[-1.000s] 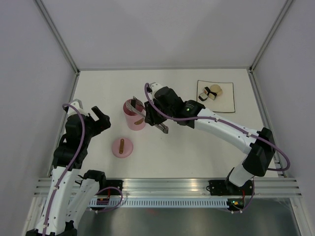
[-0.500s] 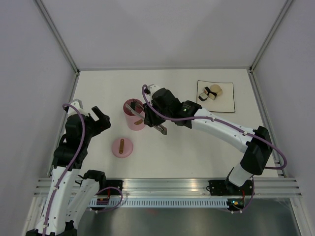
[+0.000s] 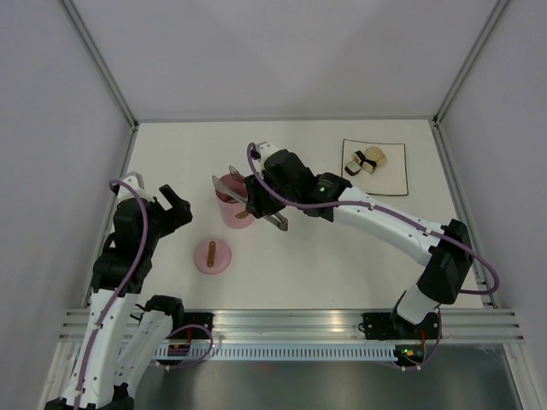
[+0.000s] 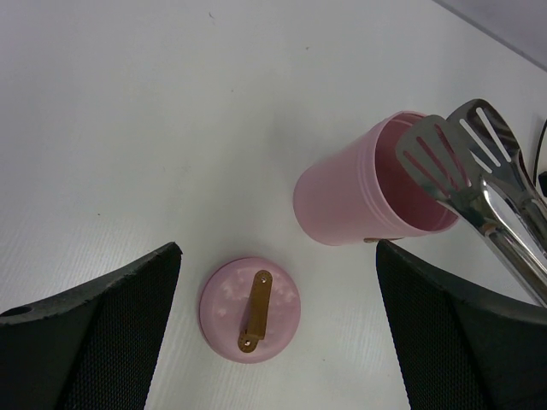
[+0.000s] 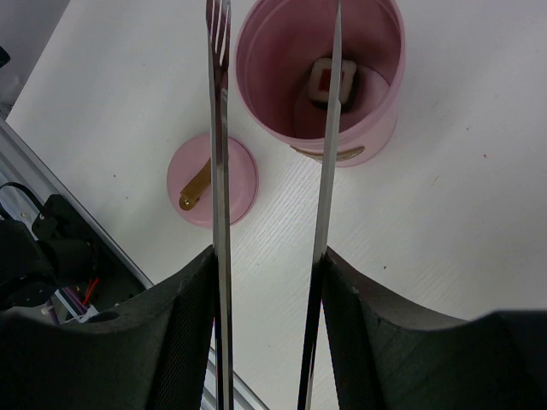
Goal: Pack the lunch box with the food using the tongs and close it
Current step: Place the fake food in the packing box.
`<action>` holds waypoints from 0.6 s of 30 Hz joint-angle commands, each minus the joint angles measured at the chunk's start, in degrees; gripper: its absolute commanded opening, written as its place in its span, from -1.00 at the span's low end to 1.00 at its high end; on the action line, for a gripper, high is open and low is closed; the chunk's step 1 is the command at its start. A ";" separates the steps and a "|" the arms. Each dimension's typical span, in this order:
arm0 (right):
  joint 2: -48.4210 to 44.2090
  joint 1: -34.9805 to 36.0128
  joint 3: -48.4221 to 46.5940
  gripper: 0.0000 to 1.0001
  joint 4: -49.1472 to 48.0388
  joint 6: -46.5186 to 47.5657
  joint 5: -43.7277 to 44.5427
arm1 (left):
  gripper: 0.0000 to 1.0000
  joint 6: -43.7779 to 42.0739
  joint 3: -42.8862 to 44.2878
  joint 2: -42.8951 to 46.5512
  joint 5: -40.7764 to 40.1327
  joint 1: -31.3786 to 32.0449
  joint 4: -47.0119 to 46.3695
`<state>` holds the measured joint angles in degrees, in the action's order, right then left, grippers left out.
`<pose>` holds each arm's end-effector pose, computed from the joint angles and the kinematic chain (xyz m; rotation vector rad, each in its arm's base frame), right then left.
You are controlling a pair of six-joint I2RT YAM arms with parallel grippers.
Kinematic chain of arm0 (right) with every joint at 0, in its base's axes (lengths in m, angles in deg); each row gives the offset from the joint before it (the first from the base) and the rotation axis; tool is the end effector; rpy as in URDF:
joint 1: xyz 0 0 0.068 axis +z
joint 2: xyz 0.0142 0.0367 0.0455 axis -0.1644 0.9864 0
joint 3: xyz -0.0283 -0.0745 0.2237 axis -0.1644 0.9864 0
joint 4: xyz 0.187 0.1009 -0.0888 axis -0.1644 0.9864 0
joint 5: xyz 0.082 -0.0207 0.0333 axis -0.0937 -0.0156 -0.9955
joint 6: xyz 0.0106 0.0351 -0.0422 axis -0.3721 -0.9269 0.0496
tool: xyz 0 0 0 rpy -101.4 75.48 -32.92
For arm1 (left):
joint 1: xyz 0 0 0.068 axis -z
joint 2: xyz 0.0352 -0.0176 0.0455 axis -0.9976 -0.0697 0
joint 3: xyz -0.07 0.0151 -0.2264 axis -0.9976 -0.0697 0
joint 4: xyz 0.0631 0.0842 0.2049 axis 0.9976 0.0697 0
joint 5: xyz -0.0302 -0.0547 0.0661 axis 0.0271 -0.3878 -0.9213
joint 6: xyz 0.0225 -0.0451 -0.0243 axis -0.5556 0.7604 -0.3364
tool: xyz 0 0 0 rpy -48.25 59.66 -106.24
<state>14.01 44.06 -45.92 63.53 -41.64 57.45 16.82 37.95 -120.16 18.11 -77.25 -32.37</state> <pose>0.2032 0.2759 0.3034 -0.6275 2.2378 0.7318 0.1259 -0.0114 0.3004 -0.4765 1.9794 -0.1957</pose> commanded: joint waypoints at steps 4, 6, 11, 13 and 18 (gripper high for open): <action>0.03 -0.34 -5.84 0.07 -0.50 -0.29 4.88 | 0.99 -2.10 -0.02 0.37 -0.51 0.04 -2.08; -1.02 -2.36 -6.55 0.04 0.38 -0.46 6.02 | 0.99 -2.19 -0.02 0.46 -0.43 0.04 -2.08; -6.65 -13.49 -3.66 0.00 0.30 -0.90 5.50 | 0.99 -2.19 -0.02 0.99 -0.16 0.04 -2.00; -9.36 -17.29 -0.85 -0.01 1.17 -0.73 7.16 | 0.99 -2.19 -0.11 1.16 0.19 0.04 -2.17; -16.05 -27.31 10.63 0.01 2.50 0.24 12.61 | 0.99 -2.28 -0.11 1.43 0.37 0.03 -2.26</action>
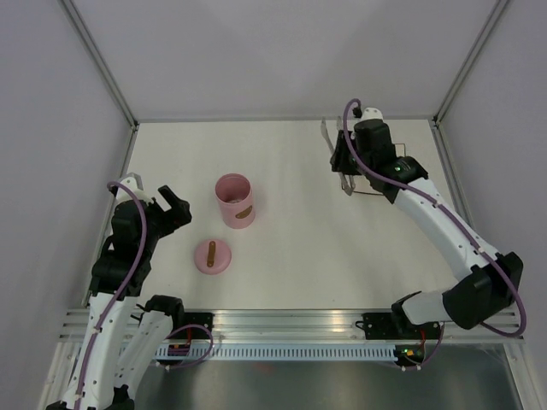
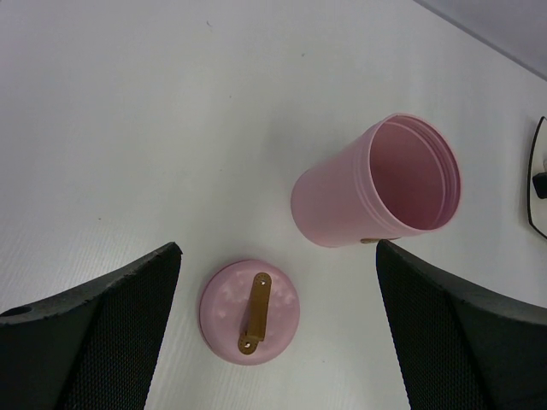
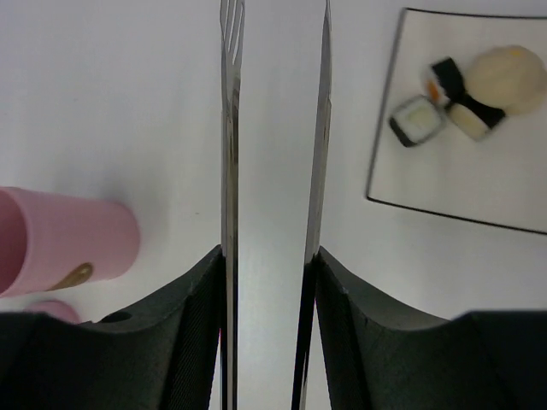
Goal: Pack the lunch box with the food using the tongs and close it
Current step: Place the fake food in the packing box, then pick up the fake food from the plate.
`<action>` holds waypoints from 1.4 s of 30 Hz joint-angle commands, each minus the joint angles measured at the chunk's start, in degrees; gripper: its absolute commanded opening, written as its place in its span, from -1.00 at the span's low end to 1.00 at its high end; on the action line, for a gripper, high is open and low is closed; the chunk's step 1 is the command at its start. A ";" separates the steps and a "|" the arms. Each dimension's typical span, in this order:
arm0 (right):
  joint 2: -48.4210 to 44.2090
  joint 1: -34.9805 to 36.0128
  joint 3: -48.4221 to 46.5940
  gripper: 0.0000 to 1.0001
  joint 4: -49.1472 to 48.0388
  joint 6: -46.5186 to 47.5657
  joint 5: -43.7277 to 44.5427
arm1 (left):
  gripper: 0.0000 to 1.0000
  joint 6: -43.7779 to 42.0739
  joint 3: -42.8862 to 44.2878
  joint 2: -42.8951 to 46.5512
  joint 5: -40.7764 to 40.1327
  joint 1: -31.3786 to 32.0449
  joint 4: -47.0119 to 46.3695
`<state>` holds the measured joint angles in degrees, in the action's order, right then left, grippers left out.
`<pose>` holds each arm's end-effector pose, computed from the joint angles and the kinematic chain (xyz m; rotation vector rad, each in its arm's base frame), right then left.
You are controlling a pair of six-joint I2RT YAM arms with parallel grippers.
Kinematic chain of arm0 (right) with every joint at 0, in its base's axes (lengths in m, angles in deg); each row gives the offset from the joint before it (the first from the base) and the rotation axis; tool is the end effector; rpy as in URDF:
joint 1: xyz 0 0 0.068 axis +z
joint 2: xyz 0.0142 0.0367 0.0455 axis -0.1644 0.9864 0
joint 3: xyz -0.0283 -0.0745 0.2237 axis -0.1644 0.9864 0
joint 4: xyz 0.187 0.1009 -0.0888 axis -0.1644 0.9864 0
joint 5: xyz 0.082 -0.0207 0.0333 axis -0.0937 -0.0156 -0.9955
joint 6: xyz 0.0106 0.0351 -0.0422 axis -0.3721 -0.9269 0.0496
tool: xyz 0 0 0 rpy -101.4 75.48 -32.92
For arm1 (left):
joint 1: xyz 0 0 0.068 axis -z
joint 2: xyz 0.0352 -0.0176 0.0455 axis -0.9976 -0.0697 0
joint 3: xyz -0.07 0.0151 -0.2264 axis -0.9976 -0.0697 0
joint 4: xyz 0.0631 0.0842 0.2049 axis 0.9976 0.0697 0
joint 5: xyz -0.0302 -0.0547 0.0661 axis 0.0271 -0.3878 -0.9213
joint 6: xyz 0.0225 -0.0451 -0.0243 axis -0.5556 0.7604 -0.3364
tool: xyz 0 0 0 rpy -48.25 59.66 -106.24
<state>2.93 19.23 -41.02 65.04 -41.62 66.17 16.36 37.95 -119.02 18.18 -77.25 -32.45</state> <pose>0.2649 0.1390 0.3330 -0.0334 2.1550 0.3843 0.1223 -0.0108 0.3026 -0.4661 1.9608 -0.1993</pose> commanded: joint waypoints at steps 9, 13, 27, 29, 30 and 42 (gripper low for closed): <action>-11.39 -20.34 19.65 -0.01 -1.82 -0.22 -6.73 | 0.99 -1.99 -0.19 0.03 1.35 0.04 -2.35; -9.73 -20.25 21.33 -0.02 -3.49 0.39 -7.35 | 0.99 -1.99 -0.19 0.12 1.27 0.04 -2.26; -1.47 -20.25 24.94 0.02 -10.70 1.19 -10.60 | 0.99 -2.08 -0.20 -0.50 1.44 0.04 -2.26; -0.94 -20.25 24.94 0.02 -12.28 0.75 -11.13 | 0.99 -2.17 -0.19 -0.67 1.44 0.04 -2.44; -0.33 -20.25 25.11 0.05 -12.81 0.57 -11.48 | 0.99 -2.17 -0.19 -0.85 1.44 0.04 -2.52; 4.51 -20.34 24.94 0.14 -15.44 0.57 -9.46 | 0.99 -2.52 -0.11 -2.34 1.70 0.04 -3.49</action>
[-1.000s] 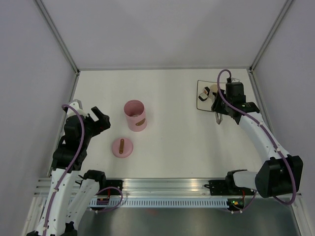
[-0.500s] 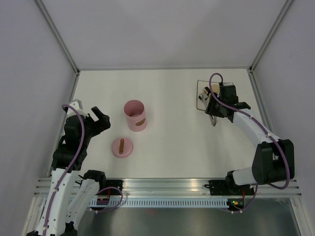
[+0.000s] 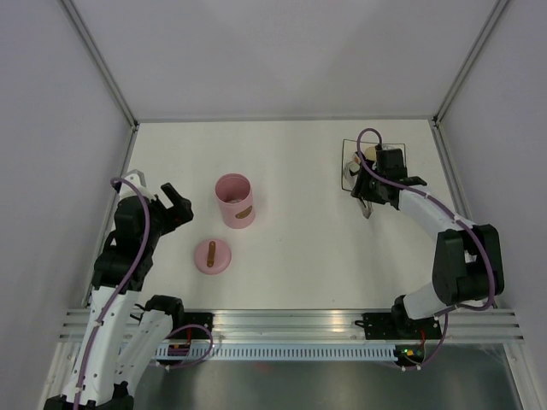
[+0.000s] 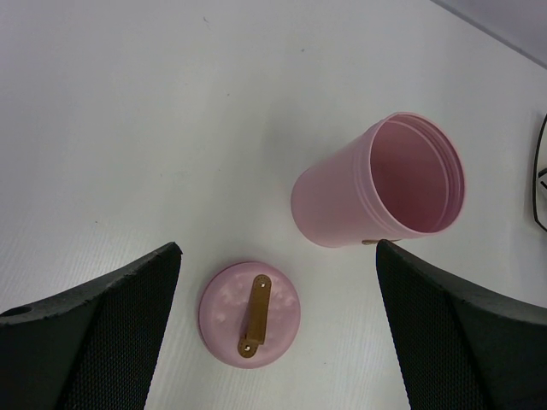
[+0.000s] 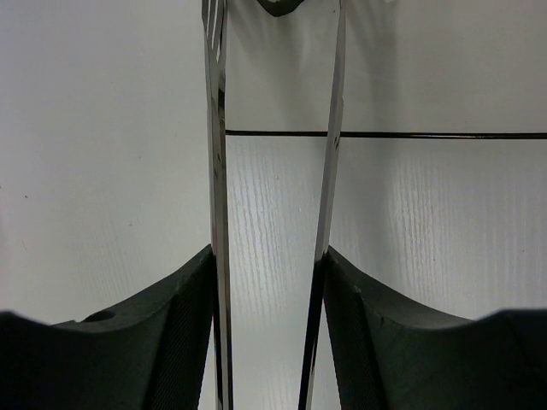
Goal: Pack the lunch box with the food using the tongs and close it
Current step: Pick up the fake food from the plate.
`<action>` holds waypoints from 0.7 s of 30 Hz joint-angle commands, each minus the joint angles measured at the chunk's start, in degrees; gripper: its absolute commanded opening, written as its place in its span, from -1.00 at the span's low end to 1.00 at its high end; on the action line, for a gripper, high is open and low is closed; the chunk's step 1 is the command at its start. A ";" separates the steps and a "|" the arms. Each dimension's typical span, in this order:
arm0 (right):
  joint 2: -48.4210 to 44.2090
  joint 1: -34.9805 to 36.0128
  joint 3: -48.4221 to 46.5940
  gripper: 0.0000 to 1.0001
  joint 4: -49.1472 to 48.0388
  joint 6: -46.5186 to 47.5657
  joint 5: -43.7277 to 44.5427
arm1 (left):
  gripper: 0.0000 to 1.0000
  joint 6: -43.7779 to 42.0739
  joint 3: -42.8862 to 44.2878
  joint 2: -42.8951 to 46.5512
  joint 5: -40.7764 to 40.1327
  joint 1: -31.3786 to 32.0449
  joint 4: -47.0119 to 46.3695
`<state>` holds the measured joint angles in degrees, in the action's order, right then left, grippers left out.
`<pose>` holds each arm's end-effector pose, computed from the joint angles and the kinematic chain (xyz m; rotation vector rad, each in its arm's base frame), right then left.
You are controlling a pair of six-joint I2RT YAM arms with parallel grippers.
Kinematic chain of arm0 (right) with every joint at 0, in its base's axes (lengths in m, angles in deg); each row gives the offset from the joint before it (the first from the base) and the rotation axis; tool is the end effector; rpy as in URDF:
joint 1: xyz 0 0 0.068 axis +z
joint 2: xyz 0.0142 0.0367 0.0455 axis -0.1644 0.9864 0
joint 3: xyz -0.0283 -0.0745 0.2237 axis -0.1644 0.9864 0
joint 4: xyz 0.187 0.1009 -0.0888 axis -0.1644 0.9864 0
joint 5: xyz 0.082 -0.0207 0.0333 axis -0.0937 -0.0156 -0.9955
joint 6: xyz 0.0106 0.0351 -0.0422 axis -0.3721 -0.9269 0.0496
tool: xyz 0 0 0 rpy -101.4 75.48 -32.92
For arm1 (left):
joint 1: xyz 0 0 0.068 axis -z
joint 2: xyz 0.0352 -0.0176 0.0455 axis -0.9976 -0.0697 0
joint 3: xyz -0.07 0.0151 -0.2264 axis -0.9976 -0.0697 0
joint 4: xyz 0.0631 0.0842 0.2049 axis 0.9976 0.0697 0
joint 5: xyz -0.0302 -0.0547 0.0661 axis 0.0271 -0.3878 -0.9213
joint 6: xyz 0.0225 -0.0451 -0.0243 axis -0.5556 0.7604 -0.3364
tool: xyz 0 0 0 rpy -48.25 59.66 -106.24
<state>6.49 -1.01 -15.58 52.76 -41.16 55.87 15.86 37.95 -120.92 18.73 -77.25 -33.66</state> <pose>0.2882 0.0445 0.1994 0.2733 2.4340 0.2969 0.1295 -0.0123 0.3012 -0.4528 1.9770 -0.1991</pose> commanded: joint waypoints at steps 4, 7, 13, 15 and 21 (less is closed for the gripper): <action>2.62 -0.10 -1.20 0.15 -4.13 0.02 1.09 | 0.99 -2.19 -0.11 -0.79 1.25 0.04 -2.38; 4.11 -0.01 -1.73 0.15 -4.83 -0.06 1.71 | 0.99 -2.28 -0.11 -0.88 1.25 -0.05 -2.46; 6.49 -0.10 -2.88 -0.08 -5.01 0.20 1.71 | 0.99 -2.28 -0.11 -0.97 1.25 0.04 -2.55; 6.49 -0.01 -2.88 -0.17 -5.10 0.20 1.36 | 0.99 -2.37 -0.11 -1.06 1.25 0.04 -2.55; 5.35 -0.01 -3.58 -0.42 -3.79 0.46 -0.13 | 0.99 -2.46 -0.11 -1.15 1.34 0.04 -2.64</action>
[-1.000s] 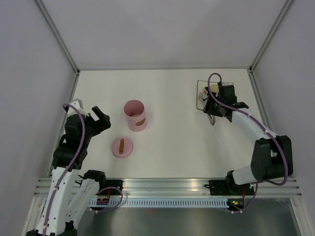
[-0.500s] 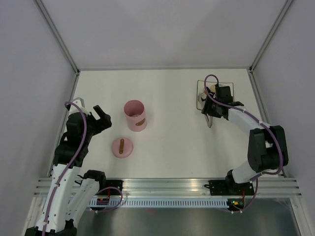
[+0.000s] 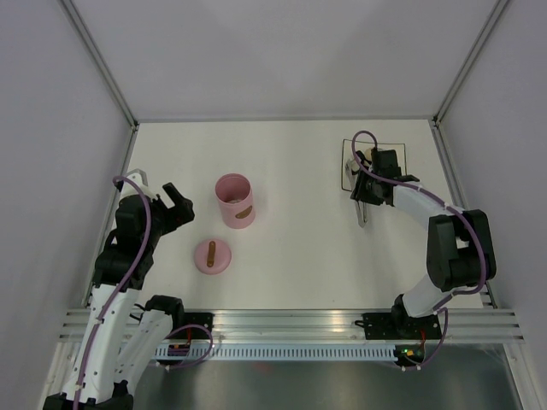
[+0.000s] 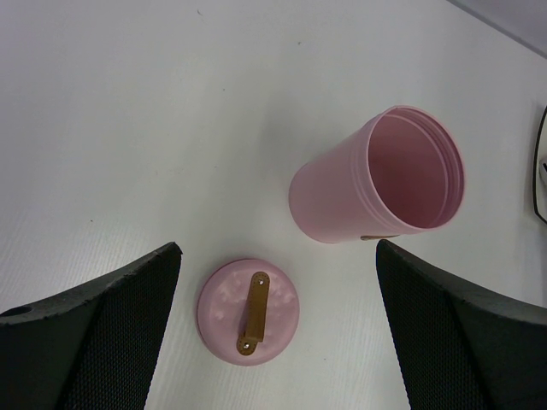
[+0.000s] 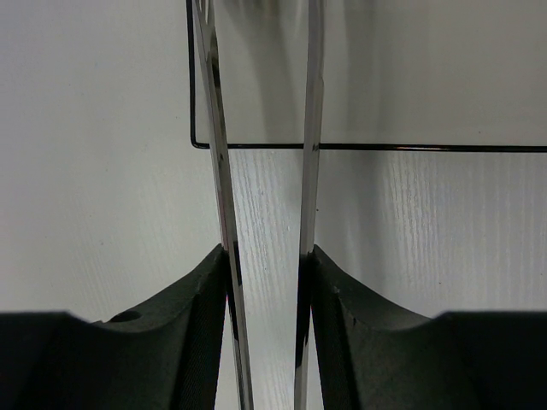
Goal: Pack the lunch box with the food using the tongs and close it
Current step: Pick up the fake food from the plate.
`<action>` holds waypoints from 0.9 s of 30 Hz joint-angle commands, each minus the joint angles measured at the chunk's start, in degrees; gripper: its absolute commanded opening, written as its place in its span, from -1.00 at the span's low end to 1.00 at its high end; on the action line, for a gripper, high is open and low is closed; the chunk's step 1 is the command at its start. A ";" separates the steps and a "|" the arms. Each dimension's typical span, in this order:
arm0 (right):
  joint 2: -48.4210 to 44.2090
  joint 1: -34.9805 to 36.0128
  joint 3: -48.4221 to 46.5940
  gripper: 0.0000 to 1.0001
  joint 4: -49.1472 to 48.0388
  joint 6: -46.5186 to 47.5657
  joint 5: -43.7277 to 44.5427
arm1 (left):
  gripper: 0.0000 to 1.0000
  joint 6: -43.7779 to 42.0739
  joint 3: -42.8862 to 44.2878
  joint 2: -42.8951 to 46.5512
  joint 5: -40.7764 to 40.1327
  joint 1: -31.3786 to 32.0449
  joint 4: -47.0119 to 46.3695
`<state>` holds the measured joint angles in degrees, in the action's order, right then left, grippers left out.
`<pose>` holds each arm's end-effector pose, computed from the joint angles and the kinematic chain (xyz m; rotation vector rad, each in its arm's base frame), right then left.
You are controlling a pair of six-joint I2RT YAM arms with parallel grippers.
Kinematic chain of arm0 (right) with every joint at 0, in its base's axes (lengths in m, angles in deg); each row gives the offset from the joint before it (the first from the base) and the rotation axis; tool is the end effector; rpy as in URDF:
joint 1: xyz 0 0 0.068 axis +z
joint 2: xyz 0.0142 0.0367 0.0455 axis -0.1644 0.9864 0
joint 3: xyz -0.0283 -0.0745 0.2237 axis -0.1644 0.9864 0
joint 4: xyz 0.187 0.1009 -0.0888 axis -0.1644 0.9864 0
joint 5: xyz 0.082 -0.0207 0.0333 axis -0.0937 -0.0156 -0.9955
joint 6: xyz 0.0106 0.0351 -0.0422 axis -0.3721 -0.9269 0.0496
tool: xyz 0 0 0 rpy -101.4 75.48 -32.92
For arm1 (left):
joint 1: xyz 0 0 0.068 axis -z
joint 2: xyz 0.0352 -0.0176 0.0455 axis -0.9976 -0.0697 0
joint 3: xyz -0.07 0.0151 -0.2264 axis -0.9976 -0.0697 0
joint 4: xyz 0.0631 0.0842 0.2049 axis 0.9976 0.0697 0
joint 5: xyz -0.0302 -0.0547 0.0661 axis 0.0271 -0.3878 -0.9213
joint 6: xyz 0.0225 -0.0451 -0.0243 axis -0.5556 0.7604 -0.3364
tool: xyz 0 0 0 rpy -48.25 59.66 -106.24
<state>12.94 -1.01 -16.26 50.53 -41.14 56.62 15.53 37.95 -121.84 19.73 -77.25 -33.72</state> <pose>0.3016 0.0460 0.1741 0.2870 2.4925 0.2650 0.1325 -0.0135 0.2995 -0.4381 1.9977 -0.2078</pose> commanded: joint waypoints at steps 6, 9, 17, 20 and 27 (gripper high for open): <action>-7.85 -0.10 -2.82 -0.58 1.43 -0.26 -2.02 | 0.99 -2.13 -0.02 0.21 0.33 0.04 -2.66; -10.76 -0.01 -2.55 -0.63 2.58 -0.35 -2.28 | 0.99 -2.13 -0.02 0.39 0.42 0.04 -2.58; -18.59 -0.10 -5.89 -0.76 8.46 0.09 -5.97 | 0.99 -2.04 -0.11 0.91 0.51 0.04 -2.66; -19.82 1.13 -8.26 -0.80 10.40 0.44 -7.82 | 0.99 -2.04 -0.19 0.91 0.51 0.04 -2.66; -18.94 11.05 -16.25 -0.79 14.62 1.67 -7.21 | 0.99 -1.95 -0.11 0.48 0.68 0.04 -2.75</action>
<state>-4.96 6.03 -27.32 64.23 -40.29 50.89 15.22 37.95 -121.32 19.75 -77.25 -34.07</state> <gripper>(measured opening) 0.447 0.994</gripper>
